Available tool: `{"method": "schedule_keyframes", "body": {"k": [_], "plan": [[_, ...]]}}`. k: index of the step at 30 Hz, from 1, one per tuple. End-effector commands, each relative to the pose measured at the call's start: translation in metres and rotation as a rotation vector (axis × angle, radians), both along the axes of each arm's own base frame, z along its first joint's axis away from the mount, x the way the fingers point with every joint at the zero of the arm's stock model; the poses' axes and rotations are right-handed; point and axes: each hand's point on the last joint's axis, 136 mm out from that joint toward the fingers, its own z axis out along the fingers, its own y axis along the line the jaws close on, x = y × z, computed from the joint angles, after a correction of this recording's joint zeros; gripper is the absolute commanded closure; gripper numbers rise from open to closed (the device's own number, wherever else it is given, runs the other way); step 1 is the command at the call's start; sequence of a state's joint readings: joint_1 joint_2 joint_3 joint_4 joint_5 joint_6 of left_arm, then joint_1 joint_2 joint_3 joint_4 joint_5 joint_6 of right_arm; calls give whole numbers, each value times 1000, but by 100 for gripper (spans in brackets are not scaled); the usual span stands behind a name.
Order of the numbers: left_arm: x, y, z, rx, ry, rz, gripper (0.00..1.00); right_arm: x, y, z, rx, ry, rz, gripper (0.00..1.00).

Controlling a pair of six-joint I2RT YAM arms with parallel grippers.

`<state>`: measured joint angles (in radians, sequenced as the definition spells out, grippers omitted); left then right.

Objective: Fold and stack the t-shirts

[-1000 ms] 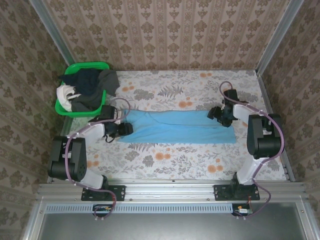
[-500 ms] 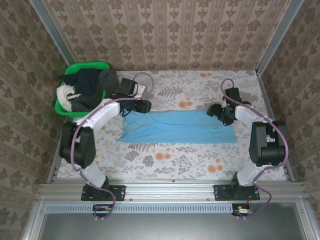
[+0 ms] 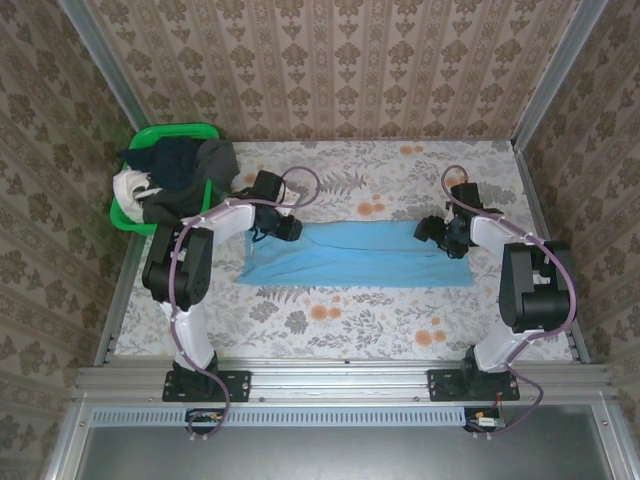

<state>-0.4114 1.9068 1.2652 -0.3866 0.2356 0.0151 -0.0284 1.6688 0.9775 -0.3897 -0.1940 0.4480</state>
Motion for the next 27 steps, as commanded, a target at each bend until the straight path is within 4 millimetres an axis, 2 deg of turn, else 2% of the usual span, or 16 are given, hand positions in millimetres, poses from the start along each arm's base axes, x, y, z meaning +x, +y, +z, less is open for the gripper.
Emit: {"method": "schedule_keyframes", "body": {"k": [1, 3, 5, 7, 9, 11, 16, 18, 20, 22, 24, 26, 27], "plan": [[1, -4, 23, -44, -53, -13, 76, 1, 1, -3, 14, -6, 6, 20], [-1, -2, 26, -41, -53, -6, 86, 1, 0, -5, 14, -3, 5, 20], [-6, -1, 33, -40, -57, 2, 91, 1, 0, -7, 16, 0, 5, 20], [-12, 1, 42, -22, -65, 23, 93, 1, 1, -8, 18, 4, 5, 19], [-18, 10, 50, 30, -49, 101, 95, 0, 0, -7, 16, 4, 3, 19], [-36, 11, 51, 50, 11, 218, 95, 0, 0, -7, 15, 2, 1, 19], [-78, 0, 27, -12, 103, 389, 94, -2, 3, -2, 30, -10, 7, 19], [-91, -7, 18, -19, 122, 412, 88, -3, 5, -1, 41, -11, 14, 19], [-104, -19, 14, -35, 132, 402, 89, -5, 7, 2, 46, -16, 24, 19], [-114, -20, 13, -28, 125, 420, 87, -7, 7, 5, 42, -19, 30, 19], [-122, -18, 16, -38, 122, 435, 75, -9, 7, 9, 37, -25, 33, 19], [-129, -16, 22, -66, 122, 438, 72, -11, 7, 12, 34, -33, 31, 20], [-132, -16, 25, -84, 119, 437, 62, -11, 10, 15, 36, -39, 34, 20]]}}
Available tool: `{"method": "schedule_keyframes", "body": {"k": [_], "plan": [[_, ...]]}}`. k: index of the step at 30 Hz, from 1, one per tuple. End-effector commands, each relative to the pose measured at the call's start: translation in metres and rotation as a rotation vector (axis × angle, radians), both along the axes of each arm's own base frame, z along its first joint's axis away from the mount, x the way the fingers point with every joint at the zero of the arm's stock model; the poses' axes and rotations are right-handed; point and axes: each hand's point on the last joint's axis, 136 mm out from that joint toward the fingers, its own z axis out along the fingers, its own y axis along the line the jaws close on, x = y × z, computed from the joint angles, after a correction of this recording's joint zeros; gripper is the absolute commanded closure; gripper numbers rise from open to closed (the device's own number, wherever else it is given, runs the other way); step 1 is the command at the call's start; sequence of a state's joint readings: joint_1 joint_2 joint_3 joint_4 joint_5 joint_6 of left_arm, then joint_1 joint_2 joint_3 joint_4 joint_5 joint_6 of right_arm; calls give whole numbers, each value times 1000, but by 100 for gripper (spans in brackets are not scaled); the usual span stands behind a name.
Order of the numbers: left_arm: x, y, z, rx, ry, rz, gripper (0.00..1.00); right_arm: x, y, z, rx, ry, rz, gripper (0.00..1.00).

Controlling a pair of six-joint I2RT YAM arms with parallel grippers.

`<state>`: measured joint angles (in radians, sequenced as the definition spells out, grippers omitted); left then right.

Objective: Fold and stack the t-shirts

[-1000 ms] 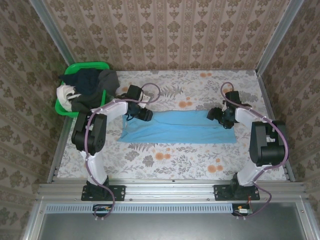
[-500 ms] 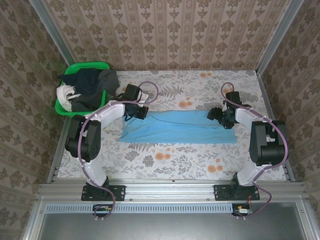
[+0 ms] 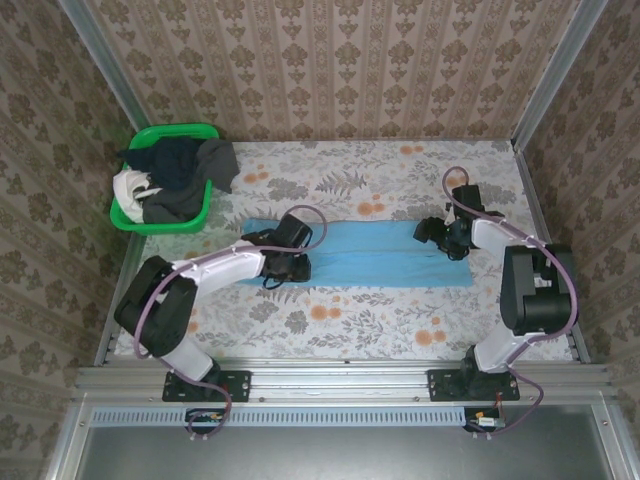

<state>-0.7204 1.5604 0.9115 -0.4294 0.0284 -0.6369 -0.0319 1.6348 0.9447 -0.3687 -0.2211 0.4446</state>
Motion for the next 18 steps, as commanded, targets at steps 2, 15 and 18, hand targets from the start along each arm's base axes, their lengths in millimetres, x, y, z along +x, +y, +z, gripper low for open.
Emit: {"method": "schedule_keyframes", "body": {"k": [2, 15, 18], "plan": [[-1, 7, 32, -79, -76, 71, 50, -7, 15, 18, 6, -36, 44, 20], [81, 67, 13, -72, -116, 117, 55, 4, 72, 21, -30, -63, 155, 20], [63, 67, -8, -72, -56, 123, 59, 5, 67, 12, -69, -39, 140, 20]]}}
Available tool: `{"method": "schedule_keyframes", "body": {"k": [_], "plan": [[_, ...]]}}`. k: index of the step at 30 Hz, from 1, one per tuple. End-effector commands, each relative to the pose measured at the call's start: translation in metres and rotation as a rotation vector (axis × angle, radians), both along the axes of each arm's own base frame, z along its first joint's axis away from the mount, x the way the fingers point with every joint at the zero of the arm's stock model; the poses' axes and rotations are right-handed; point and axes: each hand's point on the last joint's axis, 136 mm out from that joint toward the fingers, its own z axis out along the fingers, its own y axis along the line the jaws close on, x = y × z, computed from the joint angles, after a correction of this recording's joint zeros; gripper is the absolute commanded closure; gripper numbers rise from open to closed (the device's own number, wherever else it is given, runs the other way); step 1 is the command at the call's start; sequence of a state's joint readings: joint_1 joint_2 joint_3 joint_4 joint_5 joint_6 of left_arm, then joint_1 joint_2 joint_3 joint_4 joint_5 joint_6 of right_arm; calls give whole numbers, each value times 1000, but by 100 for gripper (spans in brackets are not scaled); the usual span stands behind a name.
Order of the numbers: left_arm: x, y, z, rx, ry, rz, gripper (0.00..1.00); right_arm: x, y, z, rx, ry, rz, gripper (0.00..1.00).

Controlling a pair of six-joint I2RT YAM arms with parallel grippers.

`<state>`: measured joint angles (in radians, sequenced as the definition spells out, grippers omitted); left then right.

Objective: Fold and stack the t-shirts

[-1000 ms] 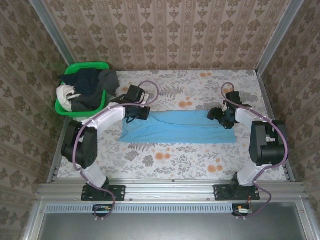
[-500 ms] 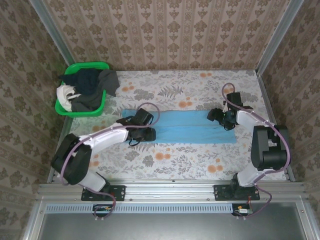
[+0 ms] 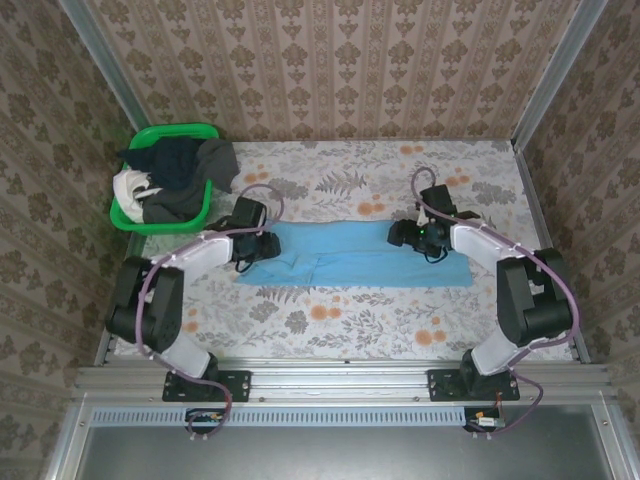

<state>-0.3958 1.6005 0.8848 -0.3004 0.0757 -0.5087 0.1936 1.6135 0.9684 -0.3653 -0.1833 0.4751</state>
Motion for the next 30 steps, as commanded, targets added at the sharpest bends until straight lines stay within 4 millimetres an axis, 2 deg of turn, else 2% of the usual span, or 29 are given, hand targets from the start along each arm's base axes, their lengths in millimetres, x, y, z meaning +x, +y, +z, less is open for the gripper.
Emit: {"method": "schedule_keyframes", "body": {"k": [1, 6, 9, 11, 13, 15, 17, 18, 21, 23, 26, 28, 30], "plan": [[-19, -11, -4, -44, 6, -60, 61, 9, -17, -7, -88, 17, -60, 19], [-54, 9, -24, -14, 32, 21, 61, 8, -39, -24, -186, 111, -106, 18], [-64, 19, -29, 6, 39, 56, 61, 9, -48, -26, -199, 134, -120, 18], [-65, 23, -23, 20, 32, 59, 55, 12, -49, -20, -201, 126, -111, 17], [-59, 23, -7, 44, 5, 47, 47, 15, -48, -10, -199, 104, -95, 17], [-49, 29, 13, 103, -36, 50, 44, 18, -48, 0, -204, 80, -84, 17], [-36, 20, 30, 157, -100, 10, 41, 27, -50, 6, -225, 51, -75, 17], [-28, 16, 32, 155, -111, 5, 41, 32, -51, 4, -234, 51, -71, 17], [-2, -7, 21, 104, -91, -40, 42, 42, -54, -14, -252, 117, -65, 19], [11, -19, 4, 95, -53, -64, 45, 47, -62, -26, -284, 151, -78, 19], [28, -26, -24, 95, -1, -72, 48, 55, -79, -37, -265, 186, -129, 19], [43, -14, -40, 104, 33, -35, 50, 58, -91, -44, -244, 219, -158, 20], [51, -9, -50, 110, 51, -29, 52, 60, -106, -49, -238, 253, -191, 20]]}}
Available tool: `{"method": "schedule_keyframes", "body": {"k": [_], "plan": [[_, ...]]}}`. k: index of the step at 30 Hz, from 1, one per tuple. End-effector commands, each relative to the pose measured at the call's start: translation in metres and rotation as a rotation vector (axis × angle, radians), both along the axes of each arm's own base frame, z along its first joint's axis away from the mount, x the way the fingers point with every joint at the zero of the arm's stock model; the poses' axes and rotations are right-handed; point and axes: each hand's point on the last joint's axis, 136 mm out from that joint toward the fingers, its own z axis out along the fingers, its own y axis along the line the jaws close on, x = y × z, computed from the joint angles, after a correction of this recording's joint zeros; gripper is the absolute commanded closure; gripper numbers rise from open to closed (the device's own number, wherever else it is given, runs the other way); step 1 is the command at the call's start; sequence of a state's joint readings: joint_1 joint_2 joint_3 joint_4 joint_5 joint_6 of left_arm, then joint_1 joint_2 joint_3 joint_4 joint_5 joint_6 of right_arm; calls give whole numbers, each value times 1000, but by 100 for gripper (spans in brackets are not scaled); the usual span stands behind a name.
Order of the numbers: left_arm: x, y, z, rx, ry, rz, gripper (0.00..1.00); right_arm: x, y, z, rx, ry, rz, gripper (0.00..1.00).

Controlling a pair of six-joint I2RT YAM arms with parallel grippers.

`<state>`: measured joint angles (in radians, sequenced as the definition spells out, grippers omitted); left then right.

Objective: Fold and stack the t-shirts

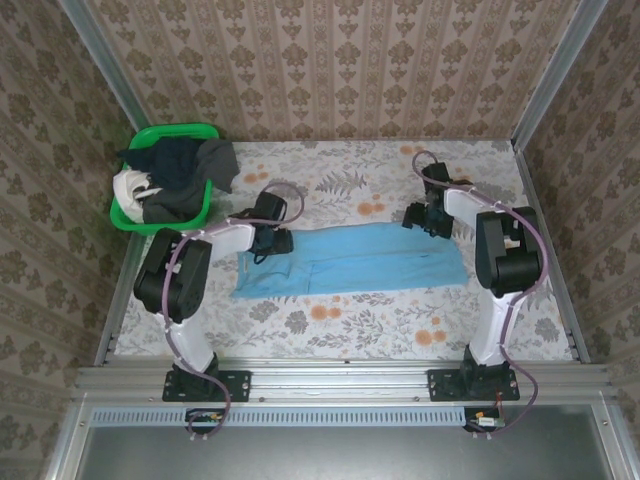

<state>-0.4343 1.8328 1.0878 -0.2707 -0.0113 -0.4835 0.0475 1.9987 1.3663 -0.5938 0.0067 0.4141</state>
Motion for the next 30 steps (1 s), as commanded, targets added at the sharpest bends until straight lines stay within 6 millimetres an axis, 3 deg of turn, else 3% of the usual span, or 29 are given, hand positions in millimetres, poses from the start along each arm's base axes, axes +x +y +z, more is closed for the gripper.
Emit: {"method": "schedule_keyframes", "body": {"k": [1, 3, 6, 9, 12, 16, 18, 22, 24, 26, 29, 30], "plan": [[5, 15, -36, 30, 86, -1, 52, -5, -29, -9, -10, 81, -61, 20], [17, 15, -35, 24, 72, -11, 52, -6, -38, -11, 2, 80, -92, 21], [48, -5, -31, -21, 40, -60, 52, -10, -38, -4, 27, 65, -100, 21], [85, -41, -29, -69, 32, -142, 54, -26, -27, 6, 66, 40, -98, 21], [123, -80, -22, -121, -5, -219, 54, -58, -10, 9, 78, 49, -81, 21], [168, -117, 11, -195, -91, -297, 49, -115, -1, 19, -57, 102, -97, 23], [179, -125, 41, -207, -141, -320, 42, -120, -1, 37, -91, 38, -96, 22], [181, -115, 106, -157, -264, -309, 2, -97, -10, 70, -159, -68, -50, 22], [174, -96, 121, -115, -302, -229, 0, -77, -5, 66, -161, -83, 2, 23], [159, -91, 121, -128, -345, -202, 0, -62, -2, 50, -167, -39, 26, 28], [131, -91, 96, -174, -320, -173, 0, -46, 2, 22, -165, 36, 31, 30], [118, -102, 83, -182, -297, -176, 0, -43, 4, 15, -162, 46, 28, 30]]}}
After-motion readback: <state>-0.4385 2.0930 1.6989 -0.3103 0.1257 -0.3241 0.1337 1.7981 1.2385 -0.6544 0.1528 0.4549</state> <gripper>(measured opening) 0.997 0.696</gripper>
